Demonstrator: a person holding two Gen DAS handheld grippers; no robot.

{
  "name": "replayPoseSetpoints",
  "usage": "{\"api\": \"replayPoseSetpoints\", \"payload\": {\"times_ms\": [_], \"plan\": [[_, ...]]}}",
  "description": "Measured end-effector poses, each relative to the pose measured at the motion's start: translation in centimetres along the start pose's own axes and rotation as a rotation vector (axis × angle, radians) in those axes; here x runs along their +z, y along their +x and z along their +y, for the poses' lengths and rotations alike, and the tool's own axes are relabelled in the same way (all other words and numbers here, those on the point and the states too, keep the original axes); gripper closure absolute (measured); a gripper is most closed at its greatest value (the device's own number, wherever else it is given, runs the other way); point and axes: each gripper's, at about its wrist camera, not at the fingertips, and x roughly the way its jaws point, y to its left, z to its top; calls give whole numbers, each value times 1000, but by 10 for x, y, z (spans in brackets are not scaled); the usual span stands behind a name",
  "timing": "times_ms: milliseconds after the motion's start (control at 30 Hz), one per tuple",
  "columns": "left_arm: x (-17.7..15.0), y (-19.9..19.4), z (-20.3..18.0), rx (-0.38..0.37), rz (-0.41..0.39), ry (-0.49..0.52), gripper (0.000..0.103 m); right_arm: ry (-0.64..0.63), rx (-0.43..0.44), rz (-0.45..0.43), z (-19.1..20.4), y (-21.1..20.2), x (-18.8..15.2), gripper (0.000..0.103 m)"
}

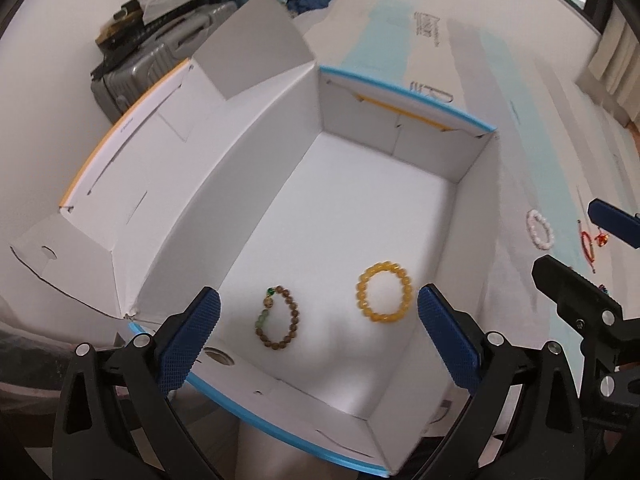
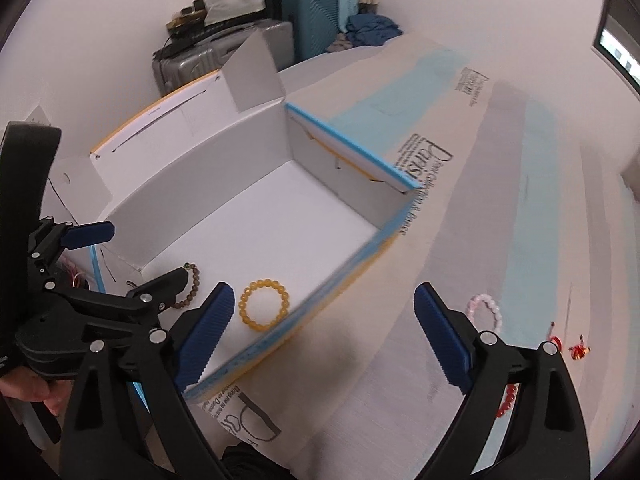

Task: Organize jewelry
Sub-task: 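Move both tools back over the remaining bracelets on the bed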

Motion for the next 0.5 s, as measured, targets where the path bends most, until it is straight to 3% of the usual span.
{"api": "replayPoseSetpoints", "payload": {"times_ms": [267,500], "plan": [[-2,-17,-45,-55,-42,34,6,71,-42,-30,-45,-31,-23,15],[-6,-14,-101,-79,-30,106,6,136,-87,-22,-95,-48,-50,15]]}}
